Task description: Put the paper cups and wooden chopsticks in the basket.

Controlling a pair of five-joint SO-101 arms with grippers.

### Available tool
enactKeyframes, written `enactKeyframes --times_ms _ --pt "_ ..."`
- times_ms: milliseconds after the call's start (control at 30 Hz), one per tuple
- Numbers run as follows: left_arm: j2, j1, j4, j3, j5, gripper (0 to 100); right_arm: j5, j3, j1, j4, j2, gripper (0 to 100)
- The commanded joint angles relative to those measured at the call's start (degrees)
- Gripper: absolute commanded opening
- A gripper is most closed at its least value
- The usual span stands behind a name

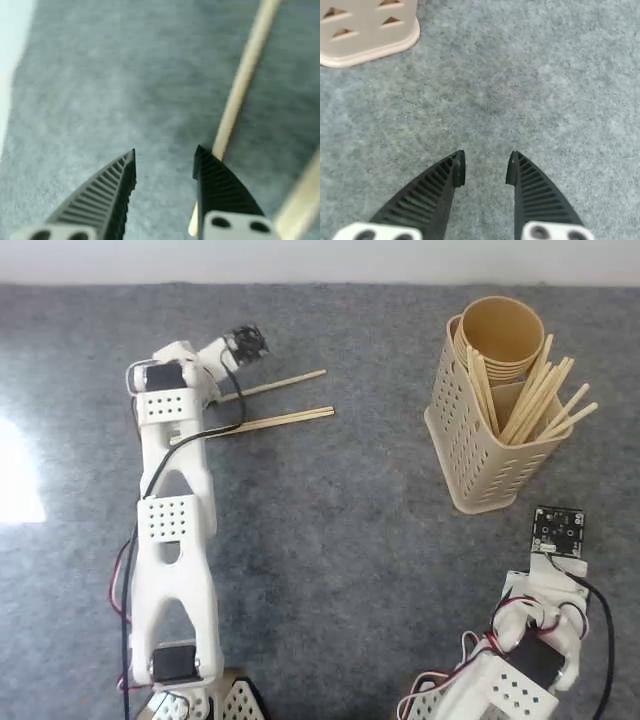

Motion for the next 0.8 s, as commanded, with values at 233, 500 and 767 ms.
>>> enactKeyframes --times_ms 233,500,767 --pt "-5.54 0.35 24.62 3.03 -8.62 20 0.7 -0.18 -0.48 0.13 -0.75 14.7" --pt "-21.89 2.11 24.7 27.56 -13.19 20 0.7 -0.18 -0.48 0.04 -0.75 14.7" --pt "-46.59 5.27 20.48 51.12 -11.25 20 0.7 -0.18 -0.48 -0.04 -0.75 14.7"
